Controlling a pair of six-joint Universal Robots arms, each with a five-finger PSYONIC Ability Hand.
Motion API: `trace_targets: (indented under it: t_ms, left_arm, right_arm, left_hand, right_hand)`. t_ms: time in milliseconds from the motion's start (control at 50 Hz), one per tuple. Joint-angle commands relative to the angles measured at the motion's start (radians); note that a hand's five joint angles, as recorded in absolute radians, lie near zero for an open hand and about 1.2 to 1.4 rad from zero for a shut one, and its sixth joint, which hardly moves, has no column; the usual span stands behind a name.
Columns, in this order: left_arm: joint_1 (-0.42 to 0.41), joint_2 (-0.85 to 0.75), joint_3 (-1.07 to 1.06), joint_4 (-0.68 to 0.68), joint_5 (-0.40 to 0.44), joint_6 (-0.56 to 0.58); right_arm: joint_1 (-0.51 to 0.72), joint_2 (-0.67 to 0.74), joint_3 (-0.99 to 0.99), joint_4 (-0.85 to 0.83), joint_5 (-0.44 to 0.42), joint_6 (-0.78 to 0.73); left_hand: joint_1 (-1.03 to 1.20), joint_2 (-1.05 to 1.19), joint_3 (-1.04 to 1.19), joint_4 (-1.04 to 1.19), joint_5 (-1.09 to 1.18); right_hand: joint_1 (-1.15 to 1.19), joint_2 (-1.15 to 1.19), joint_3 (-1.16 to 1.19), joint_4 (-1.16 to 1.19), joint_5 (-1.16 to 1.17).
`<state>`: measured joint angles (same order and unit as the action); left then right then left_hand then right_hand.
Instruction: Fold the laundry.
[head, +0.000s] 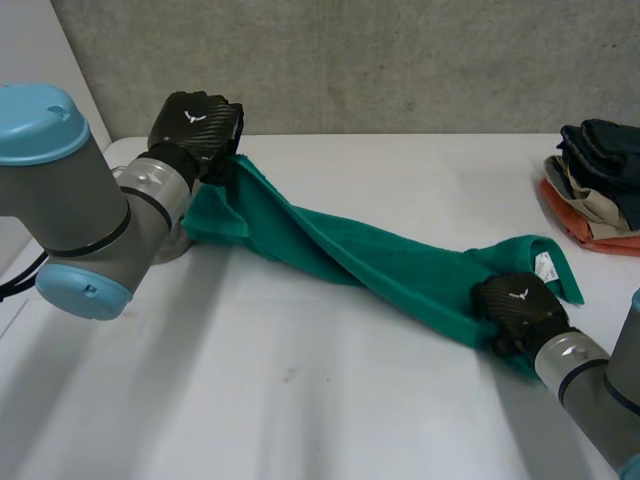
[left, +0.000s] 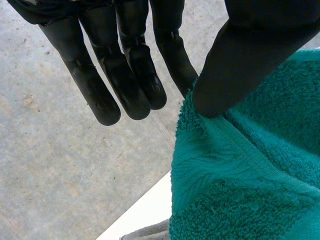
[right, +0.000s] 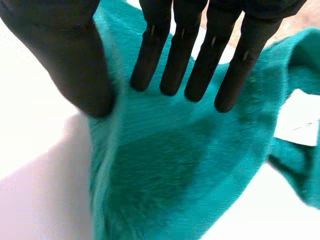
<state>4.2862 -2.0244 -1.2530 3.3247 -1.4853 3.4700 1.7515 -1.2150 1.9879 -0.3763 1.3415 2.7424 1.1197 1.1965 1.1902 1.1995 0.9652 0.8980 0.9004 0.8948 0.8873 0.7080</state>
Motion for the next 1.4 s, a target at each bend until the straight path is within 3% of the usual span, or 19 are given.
trace_targets:
  t_ms: [20, 120, 200, 260, 380, 460, 560, 600, 740, 920, 960, 1020, 1180, 1340, 1400]
  left_arm:
    - [0.004, 0.003, -0.02, -0.029, -0.006, -0.015]
    - [0.007, 0.059, -0.046, -0.151, -0.009, -0.029]
    - [0.021, 0.2, -0.114, -0.27, -0.001, -0.034]
    - [0.033, 0.309, -0.172, -0.335, 0.0, -0.022]
    - [0.041, 0.484, -0.244, -0.448, 0.003, -0.008]
    - [0.056, 0.547, -0.29, -0.505, 0.005, 0.064]
    - [0.055, 0.483, -0.365, -0.472, 0.002, 0.214]
    - [0.056, 0.425, -0.368, -0.444, 0.0, 0.248]
    - [0.057, 0.115, -0.231, -0.206, 0.0, 0.308]
    - [0.034, -0.077, 0.182, 0.087, -0.009, 0.278]
    - [0.017, -0.083, 0.198, 0.107, -0.015, 0.232]
    - [-0.035, -0.077, 0.149, 0.058, -0.029, 0.17]
    - [-0.092, 0.049, -0.147, -0.158, -0.118, 0.021]
    - [-0.173, 0.105, -0.408, -0.152, -0.124, -0.216]
    - [-0.19, 0.098, -0.451, -0.12, -0.124, -0.249]
  right_arm:
    - [-0.012, 0.045, -0.05, -0.055, 0.073, -0.067]
    - [-0.015, 0.002, -0.101, -0.003, 0.08, -0.105]
    - [-0.029, -0.21, -0.199, 0.195, 0.082, -0.193]
    - [-0.035, -0.339, -0.329, 0.442, 0.071, -0.282]
    - [-0.11, -0.38, -0.605, 0.816, 0.05, -0.377]
    - [-0.133, -0.38, -0.669, 0.91, 0.03, -0.427]
    - [-0.136, -0.334, -0.632, 0.919, 0.027, -0.484]
    - [-0.133, -0.252, -0.627, 0.915, 0.034, -0.497]
    - [-0.072, -0.025, -0.744, 0.87, 0.074, -0.477]
    - [0.02, 0.101, -0.96, 0.455, 0.226, -0.319]
    - [0.031, 0.101, -0.946, 0.444, 0.229, -0.319]
    - [0.057, 0.092, -0.896, 0.442, 0.226, -0.31]
    - [0.072, 0.091, -0.749, 0.436, 0.226, -0.308]
    - [0.072, 0.092, -0.669, 0.431, 0.226, -0.305]
    - [0.072, 0.092, -0.644, 0.427, 0.226, -0.305]
  left_hand:
    - [0.277, 0.2, 0.206, 0.197, 0.256]
    - [0.277, 0.2, 0.206, 0.197, 0.256]
    - [0.277, 0.2, 0.206, 0.197, 0.256]
    - [0.277, 0.2, 0.206, 0.197, 0.256]
    - [0.277, 0.2, 0.206, 0.197, 0.256]
    - [0.277, 0.2, 0.206, 0.197, 0.256]
    - [0.277, 0.2, 0.206, 0.197, 0.256]
    - [0.277, 0.2, 0.206, 0.197, 0.256]
    - [0.277, 0.2, 0.206, 0.197, 0.256]
    - [0.277, 0.2, 0.206, 0.197, 0.256]
    - [0.167, 0.09, 0.096, 0.087, 0.146]
    - [-0.455, -0.532, -0.526, -0.535, -0.475]
    - [-0.498, -0.575, -0.569, -0.578, -0.518]
    - [-0.507, -0.584, -0.577, -0.587, -0.527]
    - [-0.507, -0.584, -0.577, -0.587, -0.527]
  right_hand:
    - [0.498, 0.496, 0.501, 0.509, 0.514]
    - [0.498, 0.496, 0.501, 0.509, 0.514]
    - [0.498, 0.496, 0.501, 0.509, 0.514]
    - [0.498, 0.496, 0.501, 0.509, 0.514]
    - [0.498, 0.496, 0.501, 0.509, 0.514]
    - [0.498, 0.496, 0.501, 0.509, 0.514]
    - [0.498, 0.496, 0.501, 0.509, 0.514]
    - [0.498, 0.496, 0.501, 0.509, 0.514]
    - [0.498, 0.496, 0.501, 0.509, 0.514]
    - [0.498, 0.496, 0.501, 0.509, 0.514]
    - [0.498, 0.496, 0.501, 0.509, 0.514]
    - [0.498, 0.496, 0.501, 0.509, 0.514]
    - [0.498, 0.496, 0.501, 0.509, 0.514]
    - [0.498, 0.496, 0.501, 0.509, 0.514]
    - [0.498, 0.496, 0.501, 0.509, 0.514]
